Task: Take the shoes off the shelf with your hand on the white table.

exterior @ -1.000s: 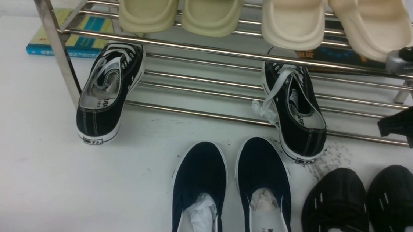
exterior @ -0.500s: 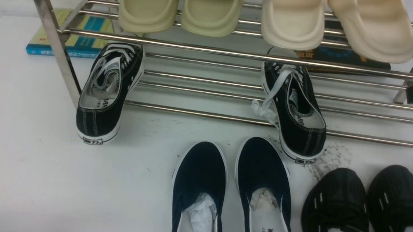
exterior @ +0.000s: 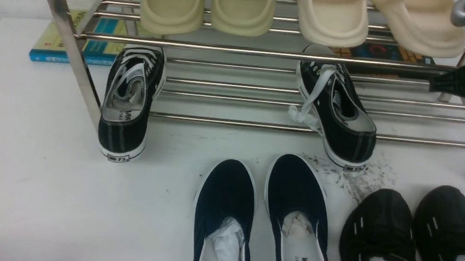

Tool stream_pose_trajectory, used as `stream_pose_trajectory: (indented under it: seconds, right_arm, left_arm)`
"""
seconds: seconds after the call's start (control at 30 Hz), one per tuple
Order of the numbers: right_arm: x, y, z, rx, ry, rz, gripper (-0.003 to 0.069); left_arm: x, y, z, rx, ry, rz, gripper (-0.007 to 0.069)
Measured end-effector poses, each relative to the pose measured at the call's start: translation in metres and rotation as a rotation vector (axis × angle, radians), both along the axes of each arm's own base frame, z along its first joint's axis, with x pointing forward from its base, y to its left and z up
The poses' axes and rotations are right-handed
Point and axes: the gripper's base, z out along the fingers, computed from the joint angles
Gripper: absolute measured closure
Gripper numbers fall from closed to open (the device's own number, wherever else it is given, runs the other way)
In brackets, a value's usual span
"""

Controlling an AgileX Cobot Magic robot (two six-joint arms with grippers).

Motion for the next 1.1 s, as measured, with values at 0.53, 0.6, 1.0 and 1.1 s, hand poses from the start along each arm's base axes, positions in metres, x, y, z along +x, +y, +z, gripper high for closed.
stream_pose_trajectory:
  seconds: [0.53, 0.6, 1.0, 1.1]
  right_arm:
    - [0.027, 0.009, -0.006, -0.010, -0.055, 0.042, 0.0659]
    - [0.028, 0.010, -0.005, -0.013, -0.059, 0.043, 0.0659]
    - [0.011, 0.003, 0.012, 0.036, -0.017, -0.036, 0.0659]
    - [-0.009, -0.001, 0.027, 0.069, 0.032, -0.048, 0.0659]
  left_arm:
    - [0.000, 0.000, 0.000, 0.000, 0.000, 0.000, 0.0383]
    - [0.000, 0.000, 0.000, 0.000, 0.000, 0.000, 0.0383]
    - [0.000, 0.000, 0.000, 0.000, 0.000, 0.000, 0.0383]
    - [0.000, 0.000, 0.000, 0.000, 0.000, 0.000, 0.0383]
